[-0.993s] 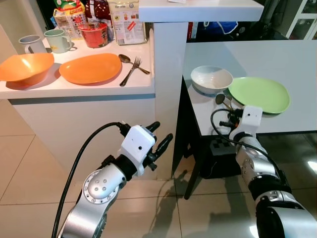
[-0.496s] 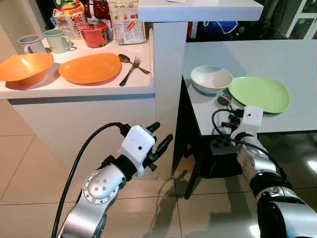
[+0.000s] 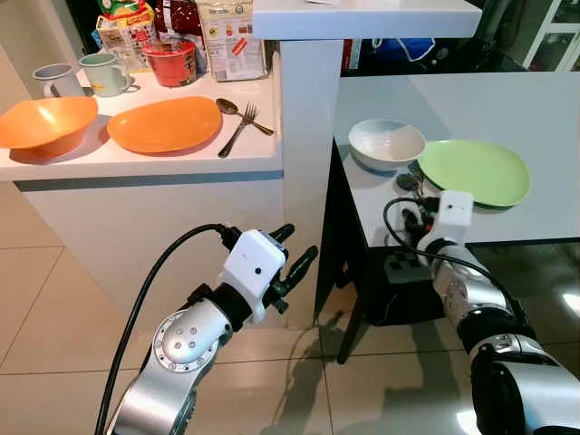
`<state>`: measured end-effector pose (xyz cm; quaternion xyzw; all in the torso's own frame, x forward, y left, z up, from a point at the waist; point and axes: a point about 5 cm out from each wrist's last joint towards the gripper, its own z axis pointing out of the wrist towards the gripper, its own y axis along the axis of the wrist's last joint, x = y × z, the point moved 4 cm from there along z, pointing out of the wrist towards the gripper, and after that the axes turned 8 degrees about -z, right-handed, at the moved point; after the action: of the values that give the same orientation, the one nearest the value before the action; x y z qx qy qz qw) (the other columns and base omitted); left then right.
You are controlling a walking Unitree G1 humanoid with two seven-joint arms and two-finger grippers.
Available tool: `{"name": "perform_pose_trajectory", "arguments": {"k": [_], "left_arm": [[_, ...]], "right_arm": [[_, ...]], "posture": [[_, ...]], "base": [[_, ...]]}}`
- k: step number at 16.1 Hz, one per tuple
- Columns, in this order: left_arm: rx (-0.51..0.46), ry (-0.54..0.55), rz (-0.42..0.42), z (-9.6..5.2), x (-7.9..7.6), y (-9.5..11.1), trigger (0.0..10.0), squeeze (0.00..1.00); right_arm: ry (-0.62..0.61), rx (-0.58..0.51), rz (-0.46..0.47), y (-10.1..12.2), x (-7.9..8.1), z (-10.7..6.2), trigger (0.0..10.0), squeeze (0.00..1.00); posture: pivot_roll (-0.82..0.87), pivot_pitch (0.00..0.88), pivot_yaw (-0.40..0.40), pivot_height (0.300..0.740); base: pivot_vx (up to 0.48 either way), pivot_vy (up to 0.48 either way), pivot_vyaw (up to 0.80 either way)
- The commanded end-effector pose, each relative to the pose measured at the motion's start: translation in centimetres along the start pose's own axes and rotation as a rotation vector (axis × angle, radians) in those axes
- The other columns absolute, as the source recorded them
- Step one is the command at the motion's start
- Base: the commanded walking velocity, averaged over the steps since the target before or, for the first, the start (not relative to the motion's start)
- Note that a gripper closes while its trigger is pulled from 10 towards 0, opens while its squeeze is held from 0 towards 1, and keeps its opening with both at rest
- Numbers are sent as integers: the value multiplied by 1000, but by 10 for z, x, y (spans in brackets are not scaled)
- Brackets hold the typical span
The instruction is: Setting the table
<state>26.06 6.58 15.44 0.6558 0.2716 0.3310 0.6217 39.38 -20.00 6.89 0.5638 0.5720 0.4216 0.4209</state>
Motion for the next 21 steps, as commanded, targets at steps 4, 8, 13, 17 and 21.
{"name": "perform_pose_trajectory", "arguments": {"k": [4,8,13,17,21], "left_arm": [[0,-25,10,3,-3,2,10000,0],[0,-38,10,5,-4,2,10000,0],[-4,-45,13,7,-4,3,10000,0],[-8,-53,14,10,-5,3,10000,0],[-12,-62,15,14,-6,3,10000,0]], "right_arm": [[30,6,1,22,6,3,10000,1000],[-9,75,-12,21,0,-3,10000,1000],[-37,147,18,9,-5,-19,10000,1000],[-48,164,46,0,-7,-30,10000,1000],[-42,210,67,-12,-5,-38,10000,1000]], "posture": [[11,0,42,740],[9,0,44,740],[5,0,42,740],[-7,0,48,740],[-14,0,48,740]], "base": [[0,0,0],[0,0,0],[0,0,0],[0,0,0],[0,0,0]]}}
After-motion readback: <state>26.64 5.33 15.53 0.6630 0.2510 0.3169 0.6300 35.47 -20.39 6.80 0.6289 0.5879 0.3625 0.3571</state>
